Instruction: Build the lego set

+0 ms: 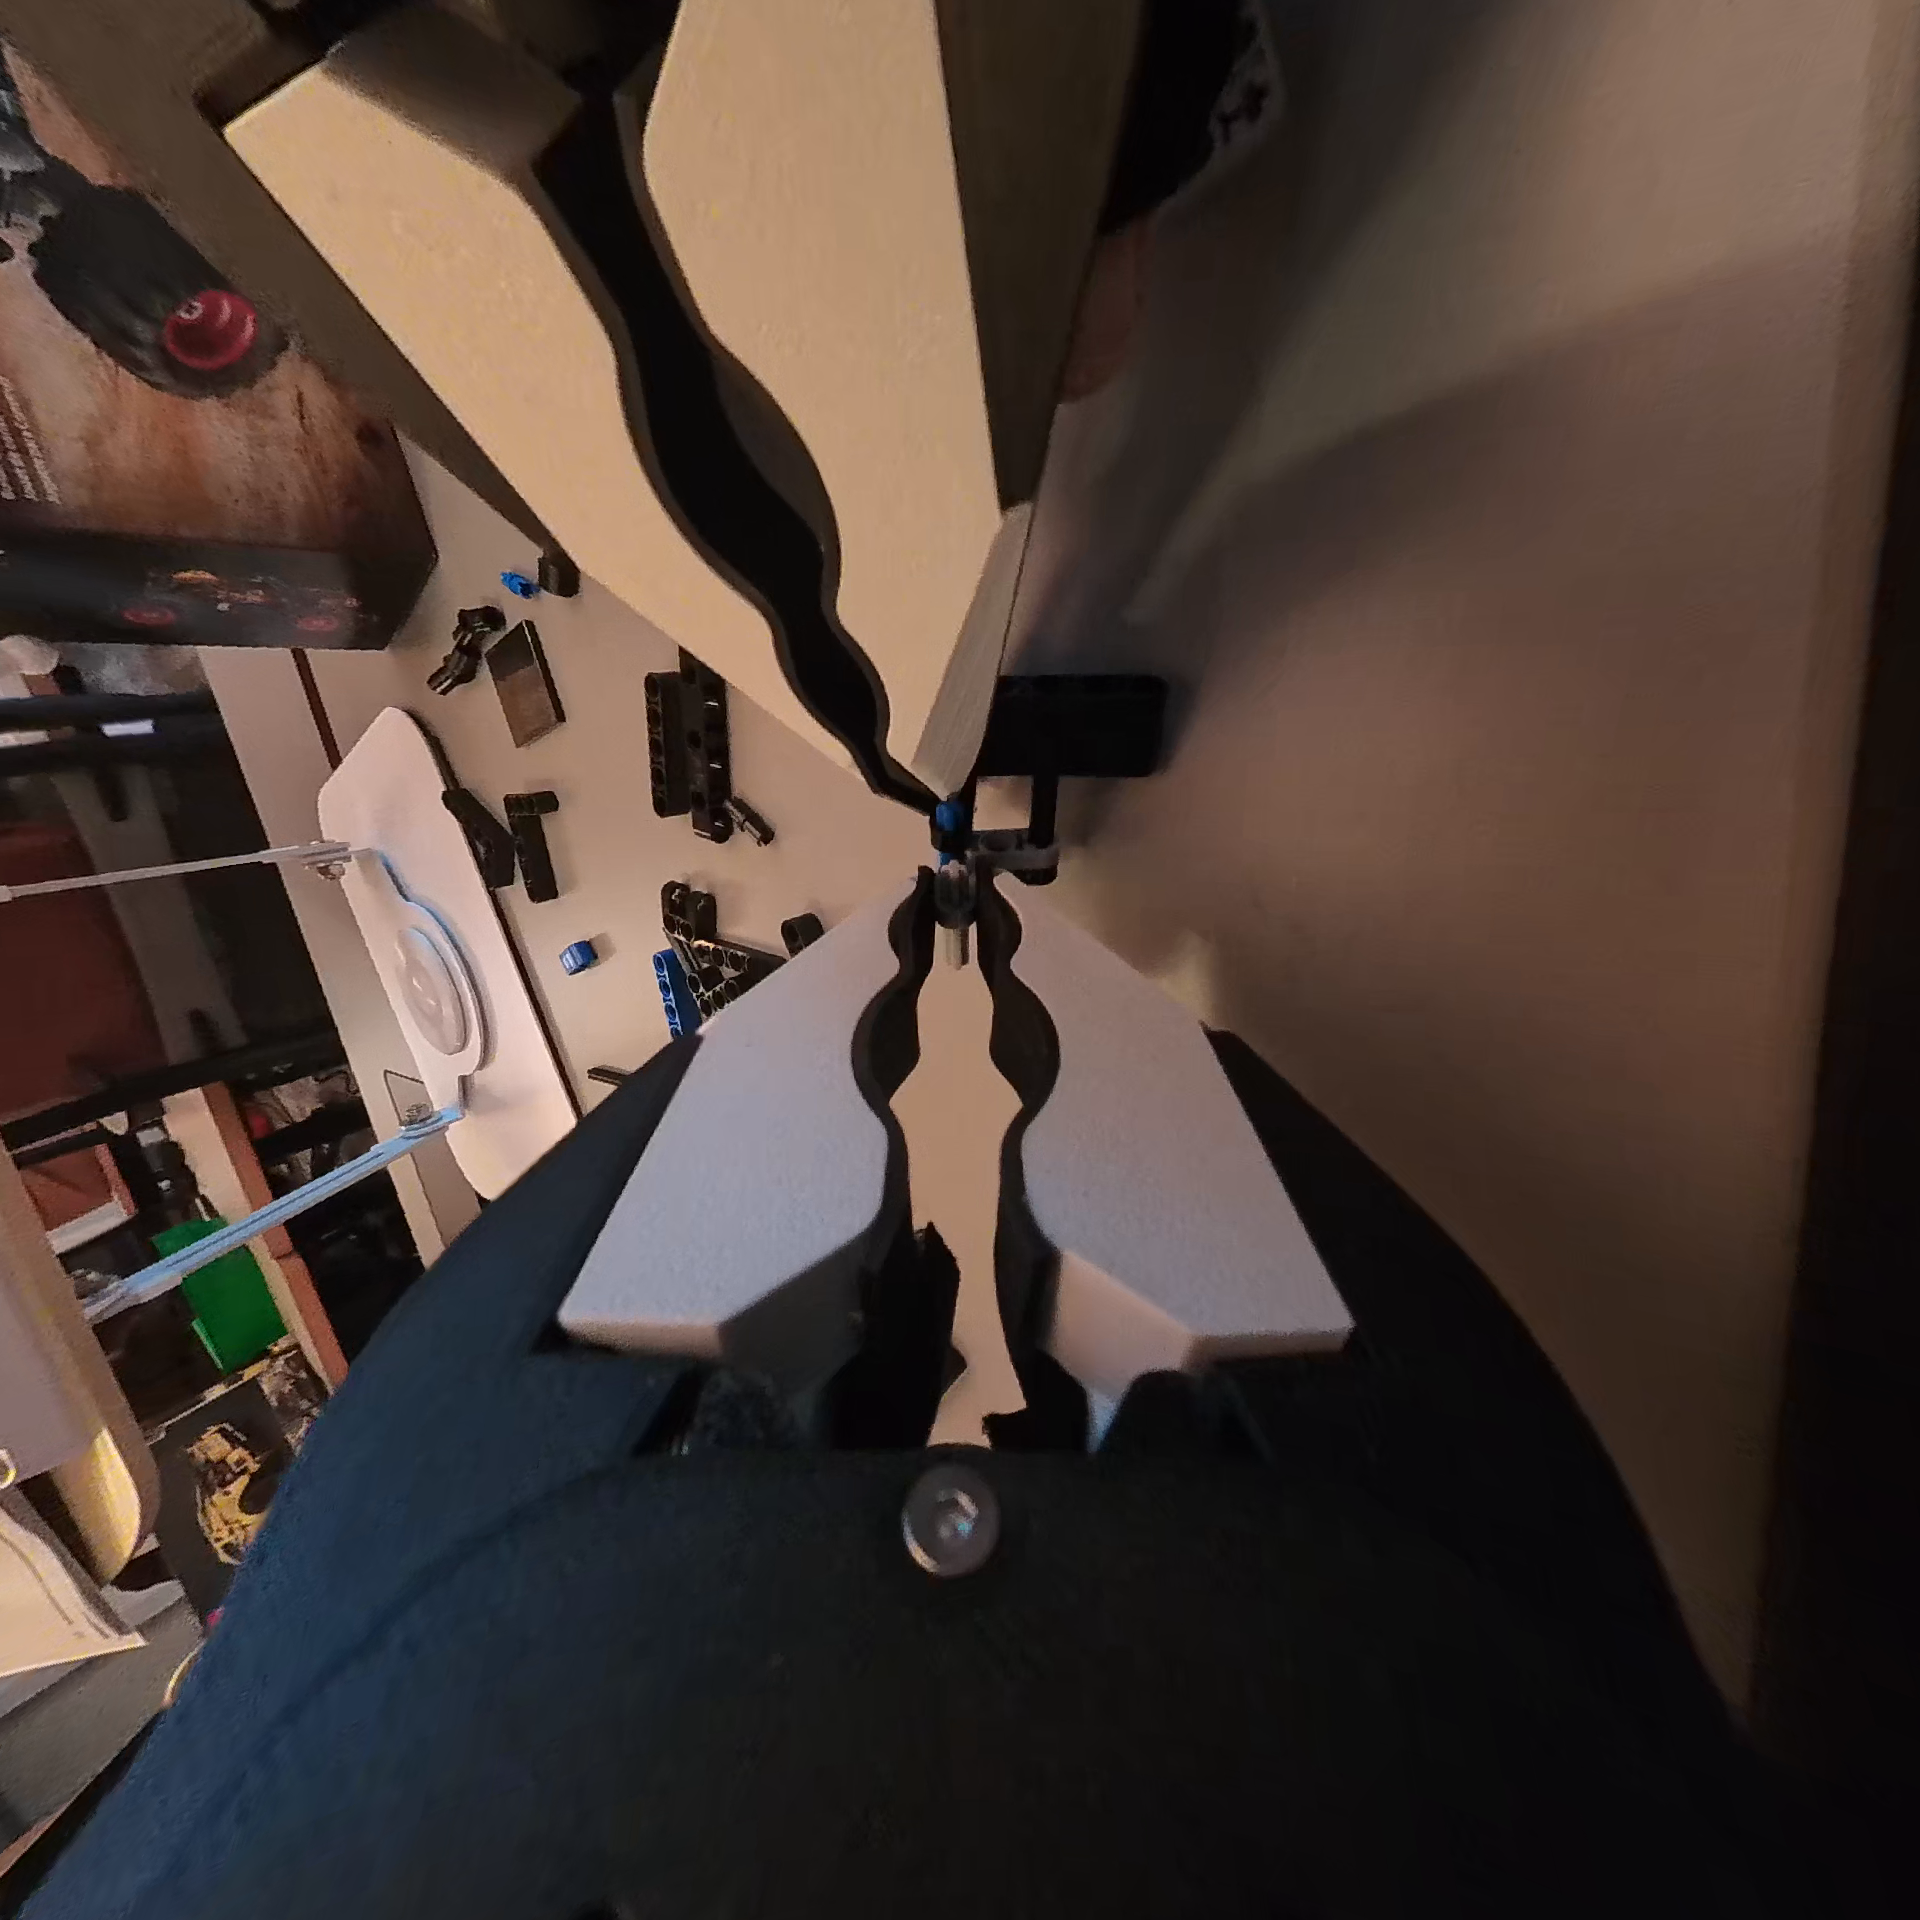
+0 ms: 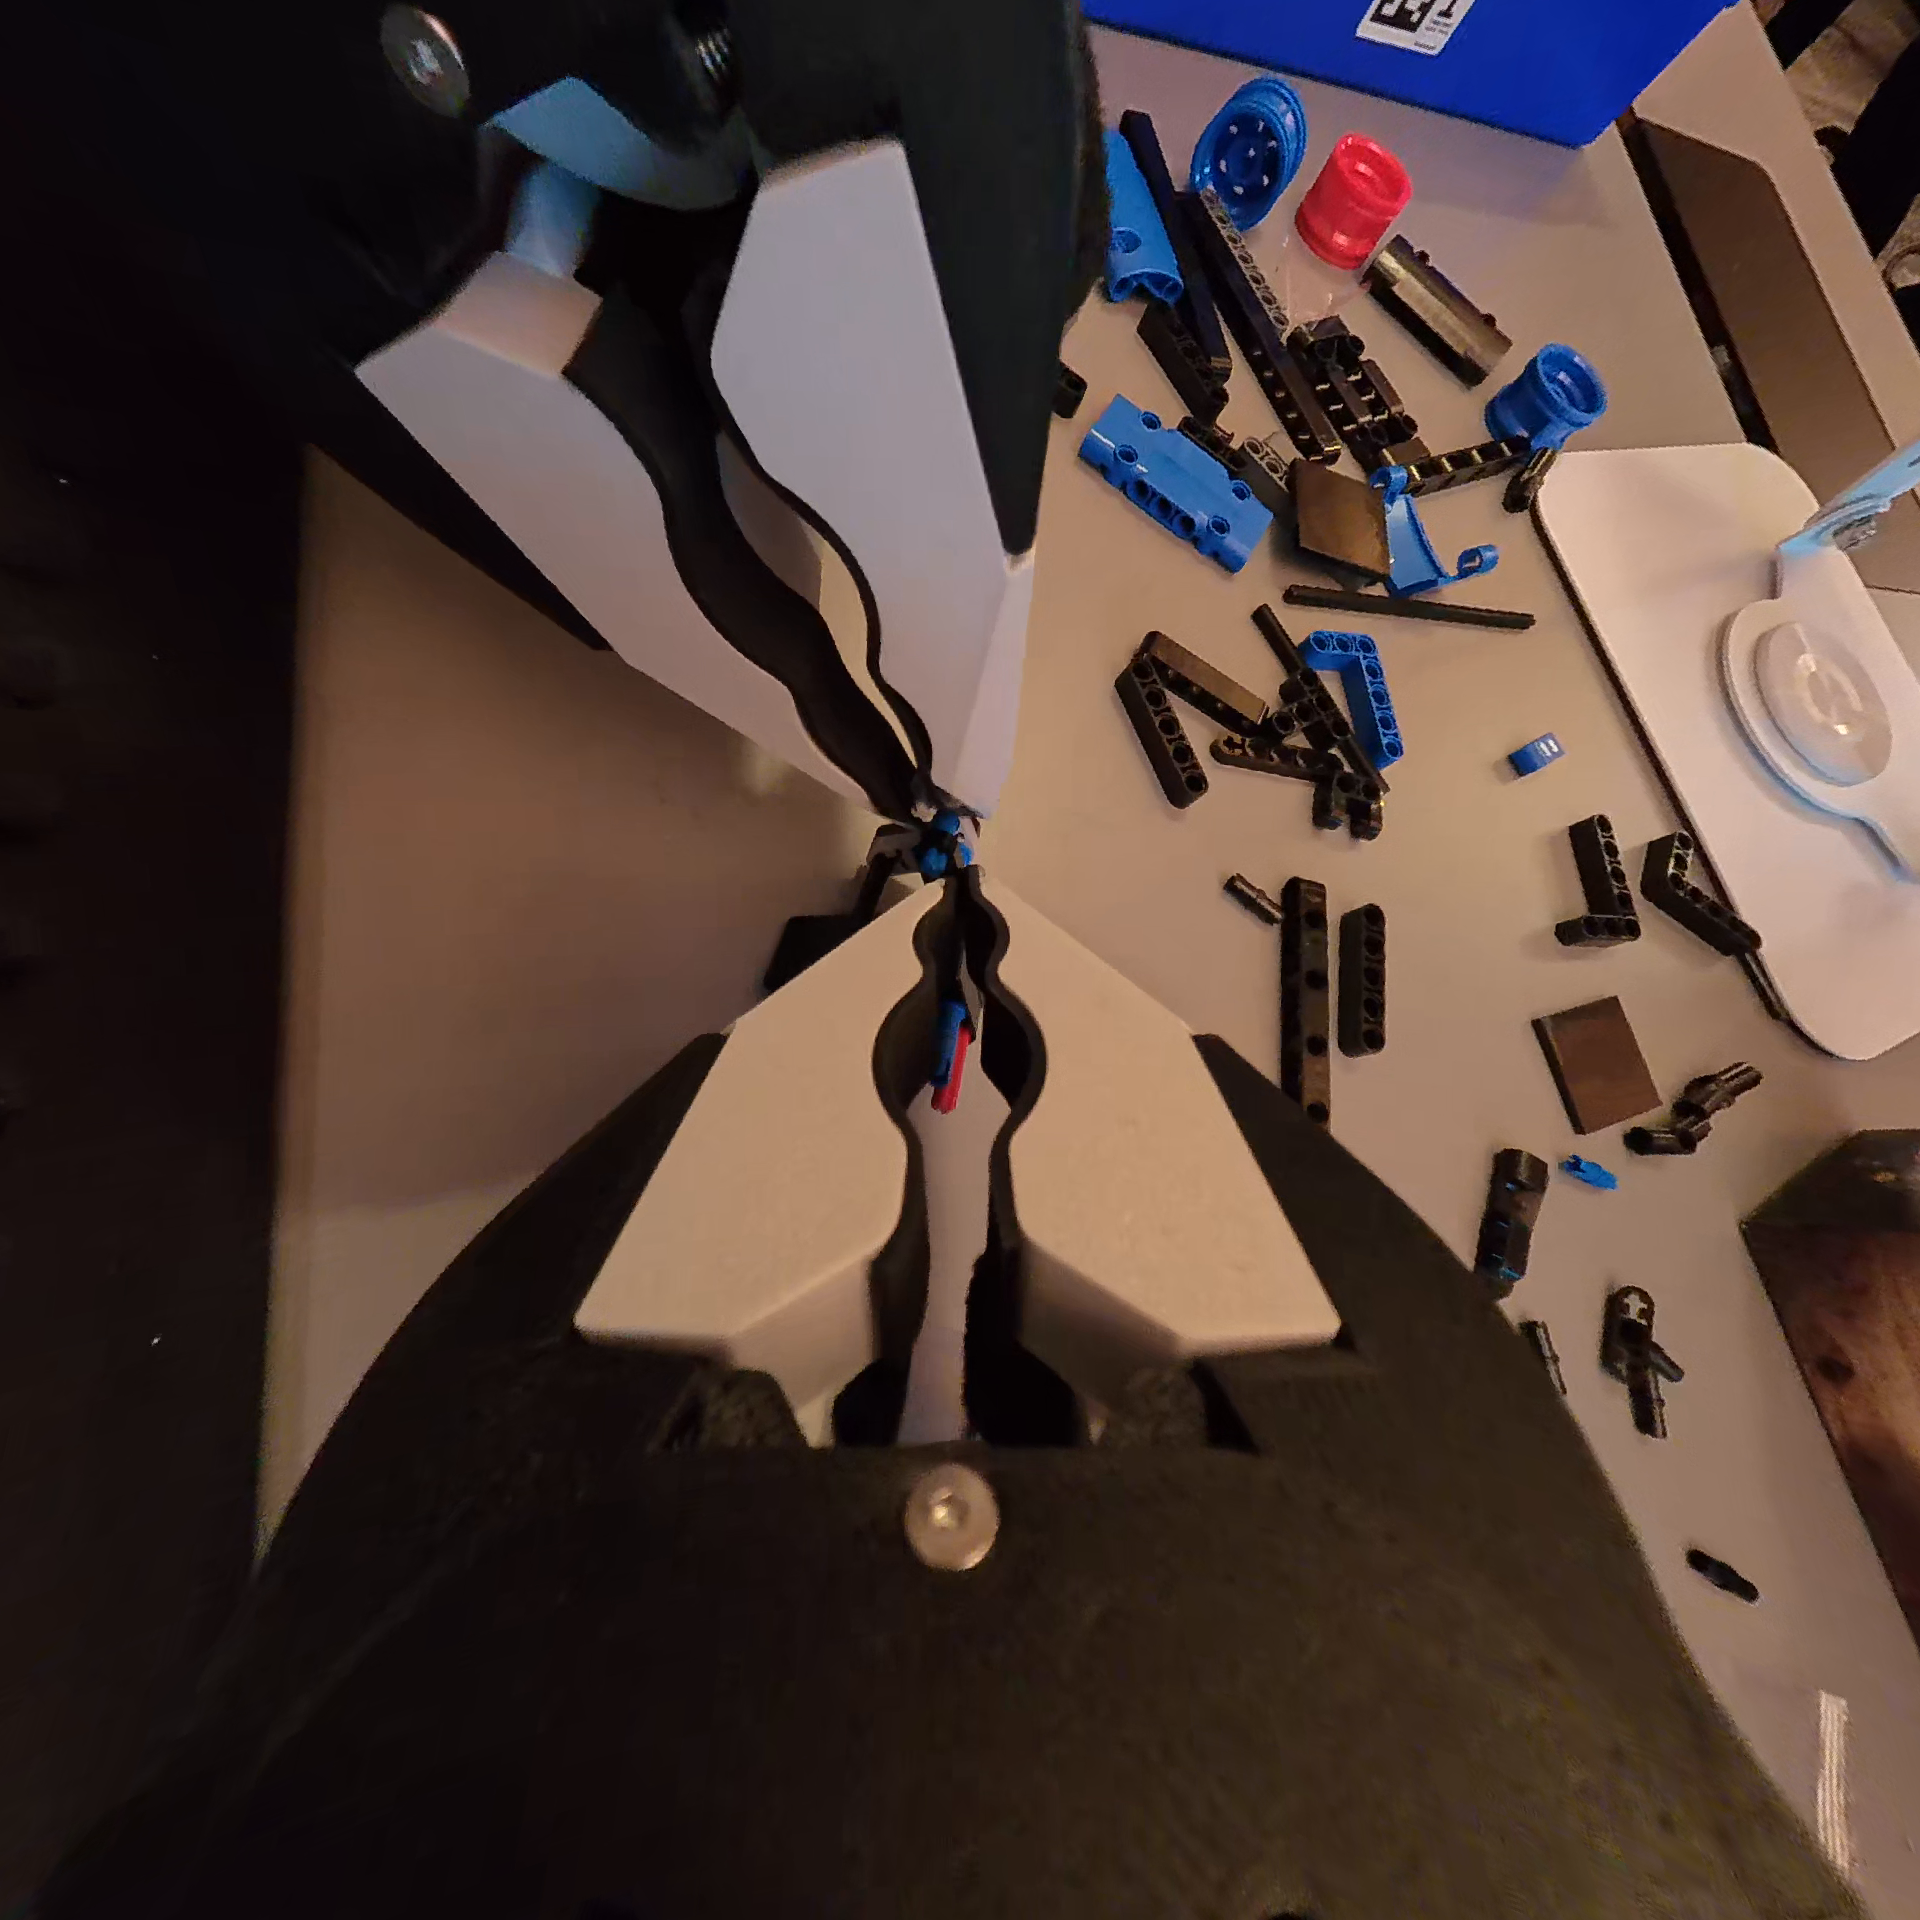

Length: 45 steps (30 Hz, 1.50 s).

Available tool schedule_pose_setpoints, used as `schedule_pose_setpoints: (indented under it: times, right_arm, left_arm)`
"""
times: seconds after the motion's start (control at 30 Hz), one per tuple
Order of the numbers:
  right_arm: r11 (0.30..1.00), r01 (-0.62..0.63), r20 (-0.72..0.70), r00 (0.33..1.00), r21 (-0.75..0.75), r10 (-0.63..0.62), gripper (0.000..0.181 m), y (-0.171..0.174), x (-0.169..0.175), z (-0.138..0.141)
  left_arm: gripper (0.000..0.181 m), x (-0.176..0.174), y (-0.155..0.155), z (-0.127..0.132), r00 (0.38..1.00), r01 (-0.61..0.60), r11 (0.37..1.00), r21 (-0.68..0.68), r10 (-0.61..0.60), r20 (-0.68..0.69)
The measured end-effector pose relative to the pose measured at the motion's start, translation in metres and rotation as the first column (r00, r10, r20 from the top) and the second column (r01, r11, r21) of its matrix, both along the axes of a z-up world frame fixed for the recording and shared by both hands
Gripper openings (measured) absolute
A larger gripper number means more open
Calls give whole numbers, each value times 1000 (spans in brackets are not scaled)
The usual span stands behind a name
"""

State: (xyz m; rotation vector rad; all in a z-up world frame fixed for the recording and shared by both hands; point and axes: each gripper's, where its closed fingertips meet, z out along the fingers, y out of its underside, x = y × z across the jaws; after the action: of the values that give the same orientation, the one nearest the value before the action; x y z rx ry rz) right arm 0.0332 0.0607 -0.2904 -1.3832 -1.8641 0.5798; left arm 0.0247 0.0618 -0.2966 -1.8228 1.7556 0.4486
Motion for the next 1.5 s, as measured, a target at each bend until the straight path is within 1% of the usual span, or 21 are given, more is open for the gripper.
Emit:
schedule_pose_setpoints:
  times: [0.17,0.47,0.6,0.7,0.77,1.13,1.43,1.5]
  right_arm:
    - [999,-9,13,1000,39,9,0,-1,-2,0]
    - [976,-20,27,1000,219,14,0,-2,-3,0]
    - [977,-15,25,1000,214,10,0,-2,-4,0]
    - [991,-6,1,1000,134,6,0,-1,-5,0]
    - [994,-17,-11,1000,107,18,0,-1,-6,0]
    - [969,-124,-22,991,216,131,0,-1,-5,-1]
    - [972,-135,-6,990,194,138,0,-1,-4,-1]
    - [979,-127,-6,992,158,130,0,-1,-4,-1]
  left_arm:
    - [4,-1,-1,0,1000,4,1000,18,-4,16]
    - [3,-1,-1,-1,999,2,997,77,-4,35]
    - [3,-2,-2,-1,999,-11,997,72,7,50]
    - [3,-3,-1,-2,996,-23,998,57,18,88]
    - [4,-4,-1,-2,994,-22,998,51,16,109]
    - [4,-1,-2,-5,967,-3,1000,-23,8,253]
    - [2,2,-1,-4,967,-1,1000,-2,1,253]
    - [2,2,-1,-3,967,-4,1000,6,2,253]
